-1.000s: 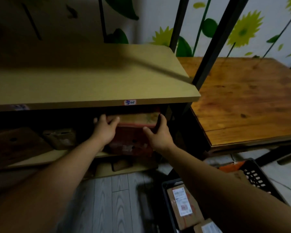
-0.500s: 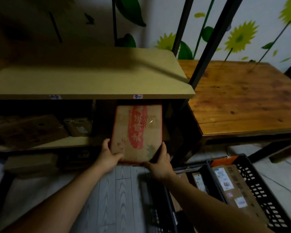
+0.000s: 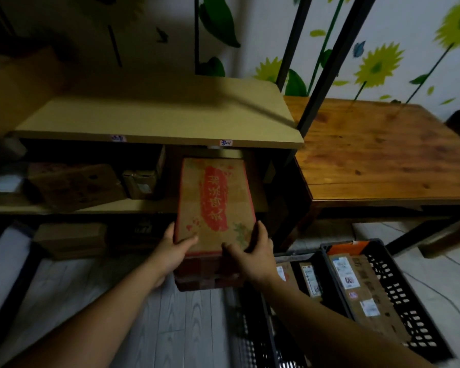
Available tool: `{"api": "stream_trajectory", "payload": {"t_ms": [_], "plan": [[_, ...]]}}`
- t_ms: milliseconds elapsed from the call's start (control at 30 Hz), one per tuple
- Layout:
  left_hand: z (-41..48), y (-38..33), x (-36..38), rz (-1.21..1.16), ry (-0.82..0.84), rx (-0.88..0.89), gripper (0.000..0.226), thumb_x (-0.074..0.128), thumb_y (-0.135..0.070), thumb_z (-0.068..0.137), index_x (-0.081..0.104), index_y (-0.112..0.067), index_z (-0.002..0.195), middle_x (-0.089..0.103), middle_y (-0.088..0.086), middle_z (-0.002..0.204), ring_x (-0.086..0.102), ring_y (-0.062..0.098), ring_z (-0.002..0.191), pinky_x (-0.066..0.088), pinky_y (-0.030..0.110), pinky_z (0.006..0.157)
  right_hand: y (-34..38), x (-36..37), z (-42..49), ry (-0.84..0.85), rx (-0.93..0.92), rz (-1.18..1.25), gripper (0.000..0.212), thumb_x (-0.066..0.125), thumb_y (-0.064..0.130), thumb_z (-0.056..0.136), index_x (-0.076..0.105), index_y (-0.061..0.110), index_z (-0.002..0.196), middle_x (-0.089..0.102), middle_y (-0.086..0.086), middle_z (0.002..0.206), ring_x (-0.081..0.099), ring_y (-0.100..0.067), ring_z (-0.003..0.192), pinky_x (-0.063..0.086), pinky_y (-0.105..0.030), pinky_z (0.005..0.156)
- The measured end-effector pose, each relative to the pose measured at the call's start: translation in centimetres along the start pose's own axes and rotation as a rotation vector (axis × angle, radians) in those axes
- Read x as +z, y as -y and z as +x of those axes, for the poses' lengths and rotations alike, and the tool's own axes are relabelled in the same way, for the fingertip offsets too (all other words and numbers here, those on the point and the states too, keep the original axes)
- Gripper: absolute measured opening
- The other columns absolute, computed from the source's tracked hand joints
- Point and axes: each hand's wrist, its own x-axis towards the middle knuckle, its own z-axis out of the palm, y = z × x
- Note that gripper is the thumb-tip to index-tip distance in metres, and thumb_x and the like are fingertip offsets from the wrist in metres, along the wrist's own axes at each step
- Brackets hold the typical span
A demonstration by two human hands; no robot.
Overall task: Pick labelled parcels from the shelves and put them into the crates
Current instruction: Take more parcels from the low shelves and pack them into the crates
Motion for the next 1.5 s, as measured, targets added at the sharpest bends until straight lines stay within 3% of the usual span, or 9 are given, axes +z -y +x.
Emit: {"api": "stream_trajectory", "payload": {"t_ms": [200, 333, 467, 567, 833, 967, 1100, 1200, 1500], "plan": [[-1.4, -3.7, 1.5, -0.011, -0.027, 0.065, 0.056, 0.055, -0.036, 0.093, 0.031, -0.037, 0.143, 0.054, -0.005, 0.126, 0.055, 0.013, 0.103, 0.046, 0.024, 0.071, 1.4, -2.8, 0.9, -0.001, -0.03, 0.119, 0.086, 0.071, 0.056, 0.077, 0.029, 0.031, 0.149, 0.042, -0.001, 0.142, 0.049, -0.019, 0.121, 0.045, -0.034, 0.101], [-0.5, -5.3, 1.9, 0.217, -0.134, 0.123, 0.072, 0.059, -0.049, 0.084, 0.025, -0.038, 0.146, 0.038, 0.001, 0.147, 0.04, 0.023, 0.131, 0.036, 0.042, 0.108, 0.6, -2.2, 1.4, 0.109, 0.083, 0.301, 0.071, 0.063, 0.044, 0.09, 0.029, 0.031, 0.15, 0.05, -0.004, 0.135, 0.059, -0.013, 0.096, 0.053, -0.021, 0.074], [0.1, -5.1, 3.1, 0.322, -0.035, 0.063, 0.077, 0.055, -0.05, 0.088, 0.014, -0.032, 0.15, 0.029, -0.001, 0.153, 0.029, 0.024, 0.139, 0.027, 0.037, 0.112, -1.0, -1.0, 2.5, 0.119, 0.167, 0.347, 0.096, 0.071, 0.073, 0.065, 0.031, 0.042, 0.147, 0.042, -0.007, 0.143, 0.058, -0.028, 0.115, 0.055, -0.04, 0.091], [0.6, -4.2, 4.3, 0.356, 0.006, 0.067, 0.079, 0.061, -0.039, 0.088, 0.014, -0.028, 0.151, 0.027, 0.001, 0.154, 0.029, 0.023, 0.14, 0.028, 0.035, 0.109, -2.6, -0.9, 2.8, 0.117, 0.153, 0.356, 0.085, 0.076, 0.057, 0.072, 0.041, 0.029, 0.144, 0.051, -0.007, 0.133, 0.06, -0.025, 0.113, 0.053, -0.039, 0.095], [1.0, -4.6, 5.9, 0.271, -0.117, 0.233, 0.038, 0.037, -0.027, 0.101, 0.047, -0.02, 0.137, 0.048, 0.006, 0.141, 0.044, 0.022, 0.129, 0.034, 0.027, 0.1, -4.0, -2.0, 2.4, 0.04, 0.121, 0.432, 0.075, 0.074, 0.041, 0.082, 0.038, 0.02, 0.144, 0.053, -0.006, 0.131, 0.059, -0.022, 0.112, 0.052, -0.042, 0.097], [0.6, -5.1, 5.0, 0.124, -0.277, 0.339, 0.026, 0.044, -0.015, 0.098, 0.062, -0.025, 0.113, 0.06, 0.006, 0.119, 0.055, 0.024, 0.114, 0.047, 0.04, 0.098, -2.3, -2.6, 2.8, 0.01, 0.096, 0.549, 0.056, 0.068, 0.038, 0.087, 0.043, 0.021, 0.133, 0.055, 0.001, 0.118, 0.06, -0.011, 0.1, 0.053, -0.029, 0.082], [0.8, -5.1, 2.9, 0.076, -0.241, 0.123, 0.067, 0.058, -0.045, 0.088, 0.031, -0.025, 0.145, 0.039, 0.005, 0.146, 0.038, 0.026, 0.133, 0.036, 0.039, 0.105, -0.9, -3.0, 2.6, -0.023, 0.083, 0.594, 0.041, 0.065, 0.038, 0.09, 0.045, 0.025, 0.124, 0.056, 0.006, 0.111, 0.061, -0.014, 0.101, 0.054, -0.036, 0.088], [0.5, -4.5, 2.0, 0.109, -0.121, -0.043, 0.098, 0.038, -0.085, 0.067, 0.014, -0.037, 0.149, 0.014, -0.003, 0.158, 0.02, 0.024, 0.143, 0.021, 0.045, 0.114, 0.0, -3.2, 2.7, -0.026, 0.064, 0.602, 0.039, 0.068, 0.036, 0.088, 0.046, 0.029, 0.12, 0.057, 0.003, 0.113, 0.062, -0.018, 0.104, 0.054, -0.045, 0.094], [1.3, -5.1, 2.4, 0.246, -0.147, -0.022, 0.076, 0.031, -0.075, 0.081, 0.013, -0.043, 0.148, 0.012, 0.004, 0.158, 0.015, 0.03, 0.144, 0.018, 0.051, 0.115, 0.8, -2.4, 5.1, 0.008, 0.122, 0.639, 0.043, 0.065, 0.031, 0.091, 0.043, 0.021, 0.127, 0.049, -0.007, 0.129, 0.058, -0.026, 0.106, 0.053, -0.049, 0.093]]}}
